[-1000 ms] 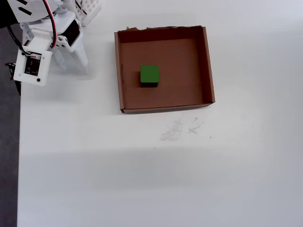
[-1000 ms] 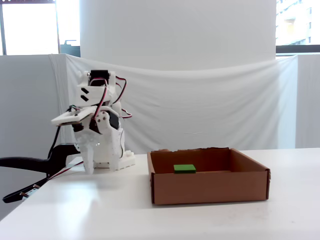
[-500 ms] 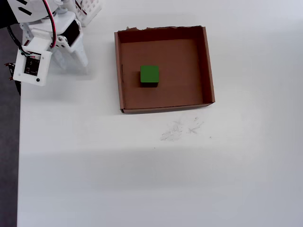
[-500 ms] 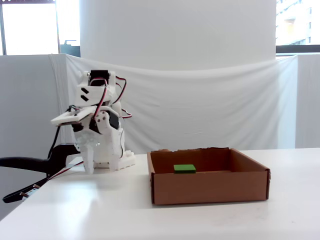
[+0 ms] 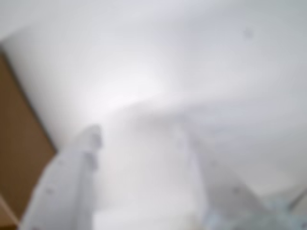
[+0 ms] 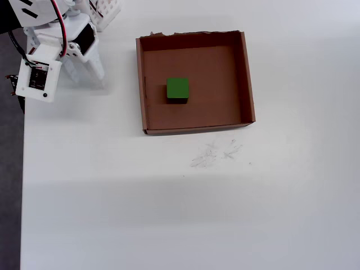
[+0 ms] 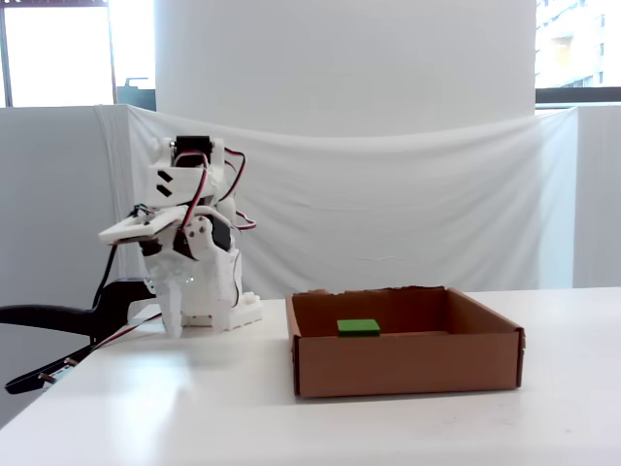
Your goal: Grasp a green cube and put it in a box.
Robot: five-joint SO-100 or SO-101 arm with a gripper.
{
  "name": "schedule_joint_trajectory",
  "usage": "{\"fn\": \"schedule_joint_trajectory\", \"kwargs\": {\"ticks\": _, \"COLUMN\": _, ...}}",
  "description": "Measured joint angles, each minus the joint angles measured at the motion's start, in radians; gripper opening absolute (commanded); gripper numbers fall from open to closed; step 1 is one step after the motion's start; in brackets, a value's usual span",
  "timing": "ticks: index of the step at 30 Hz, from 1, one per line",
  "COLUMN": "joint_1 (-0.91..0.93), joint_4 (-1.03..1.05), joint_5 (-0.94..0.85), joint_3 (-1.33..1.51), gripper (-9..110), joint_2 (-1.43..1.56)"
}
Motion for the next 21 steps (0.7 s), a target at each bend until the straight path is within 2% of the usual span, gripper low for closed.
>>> {"fn": "schedule_joint_trajectory", "kwargs": {"ticks": 21, "joint_1": 0.0, "joint_4": -0.002, "joint_5": 0.015, "joint_3": 0.0, "gripper": 21, "joint_2": 0.0}}
